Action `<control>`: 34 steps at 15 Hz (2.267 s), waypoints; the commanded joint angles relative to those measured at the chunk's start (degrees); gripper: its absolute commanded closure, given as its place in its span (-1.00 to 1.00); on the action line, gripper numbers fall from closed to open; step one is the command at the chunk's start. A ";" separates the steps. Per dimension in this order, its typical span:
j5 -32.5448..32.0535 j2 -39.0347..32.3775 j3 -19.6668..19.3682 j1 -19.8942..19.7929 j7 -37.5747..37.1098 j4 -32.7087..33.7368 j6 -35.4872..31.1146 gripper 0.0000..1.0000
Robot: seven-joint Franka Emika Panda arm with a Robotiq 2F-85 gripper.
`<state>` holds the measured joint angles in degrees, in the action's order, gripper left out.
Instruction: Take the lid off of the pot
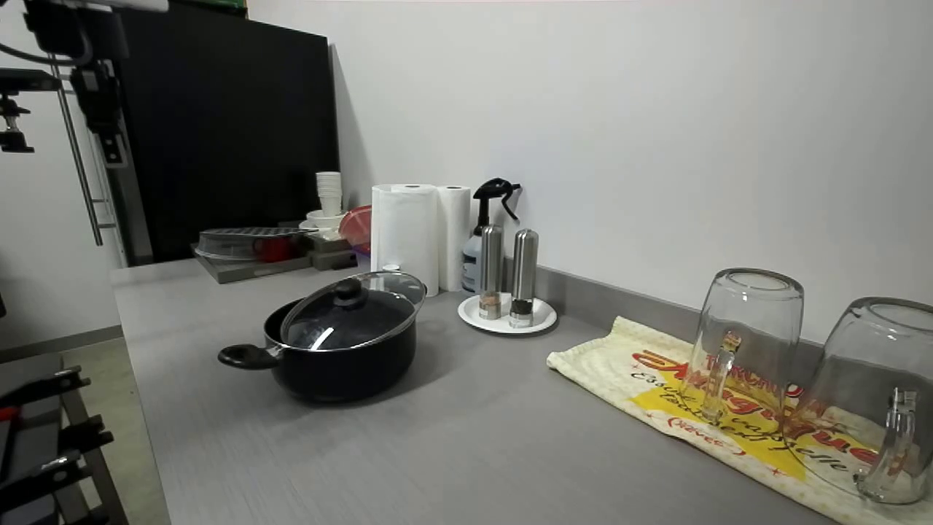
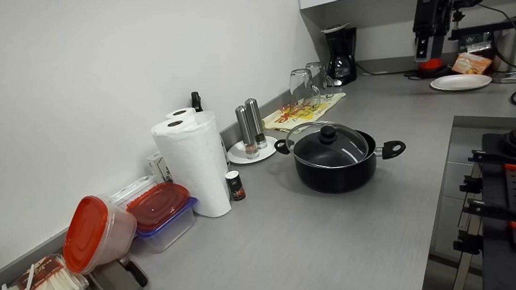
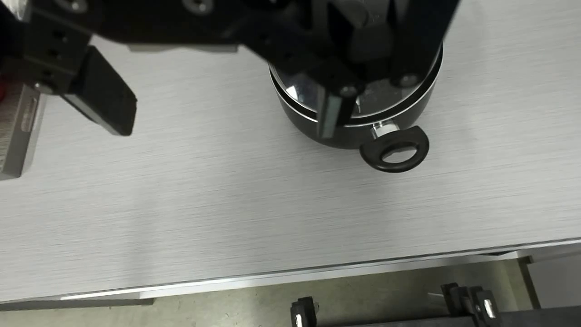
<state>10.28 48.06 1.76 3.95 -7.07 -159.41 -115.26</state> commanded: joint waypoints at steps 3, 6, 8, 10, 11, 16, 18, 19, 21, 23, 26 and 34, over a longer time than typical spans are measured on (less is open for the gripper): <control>0.34 0.00 0.42 -0.50 0.32 0.13 0.22 -1.00; 0.34 0.00 0.42 -0.50 0.32 0.13 0.22 -1.00; 0.34 0.00 0.42 -0.50 0.32 0.13 0.22 -1.00; -1.09 -0.58 0.24 -1.64 0.48 1.72 0.31 -1.00; -1.85 -0.86 0.06 -2.19 0.69 2.58 0.48 -1.00; -7.89 -4.85 -1.93 -6.51 2.92 11.16 0.56 -1.00; -9.92 -8.02 -2.39 -7.33 3.97 14.29 -0.77 -1.00; -10.78 -10.45 -2.44 -7.63 4.28 15.88 -1.63 -1.00; -11.44 -14.84 -2.77 -7.54 4.87 18.32 -3.26 -1.00; -11.20 -19.60 -2.87 -7.02 5.59 20.30 -4.75 -1.00; -10.84 -27.27 -2.70 -6.44 6.33 22.82 -6.14 -1.00; -11.85 -44.21 -2.57 -6.28 5.51 30.04 -6.51 -1.00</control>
<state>-0.13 10.07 -0.76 -2.57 -1.30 -134.11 -121.76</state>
